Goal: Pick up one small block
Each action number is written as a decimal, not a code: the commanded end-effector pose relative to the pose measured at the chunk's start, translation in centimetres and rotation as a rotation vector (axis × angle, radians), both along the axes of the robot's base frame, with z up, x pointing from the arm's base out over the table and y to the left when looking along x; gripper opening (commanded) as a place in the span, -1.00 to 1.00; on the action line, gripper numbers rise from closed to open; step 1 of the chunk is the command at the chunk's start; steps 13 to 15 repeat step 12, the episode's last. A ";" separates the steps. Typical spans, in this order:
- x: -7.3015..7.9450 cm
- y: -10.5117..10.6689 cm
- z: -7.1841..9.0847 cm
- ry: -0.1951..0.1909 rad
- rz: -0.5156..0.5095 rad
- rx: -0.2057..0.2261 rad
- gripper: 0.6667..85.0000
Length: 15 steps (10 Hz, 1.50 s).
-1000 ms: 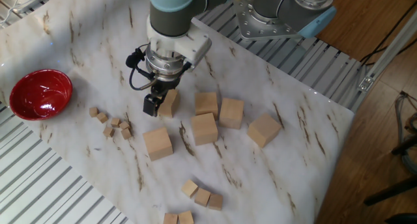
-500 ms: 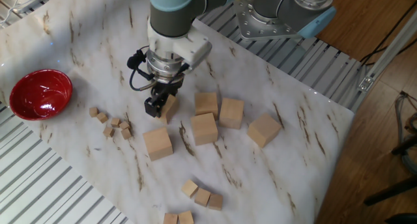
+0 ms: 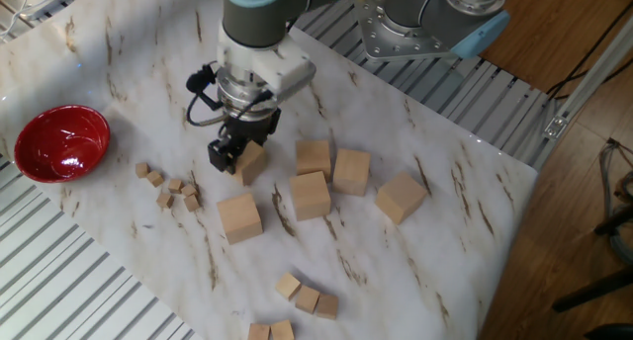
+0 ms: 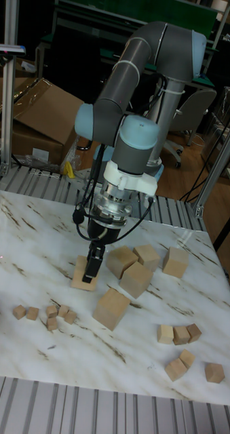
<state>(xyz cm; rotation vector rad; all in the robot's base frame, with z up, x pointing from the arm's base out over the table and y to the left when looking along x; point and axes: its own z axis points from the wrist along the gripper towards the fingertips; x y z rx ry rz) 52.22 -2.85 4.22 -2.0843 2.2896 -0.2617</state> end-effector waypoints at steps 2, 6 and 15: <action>-0.3 -2.5 3.9 0.044 -0.038 -0.022 -0.99; -1.0 -4.5 10.6 0.161 -0.087 -0.071 -0.99; -3.1 -4.0 10.8 0.237 -0.123 -0.022 -0.99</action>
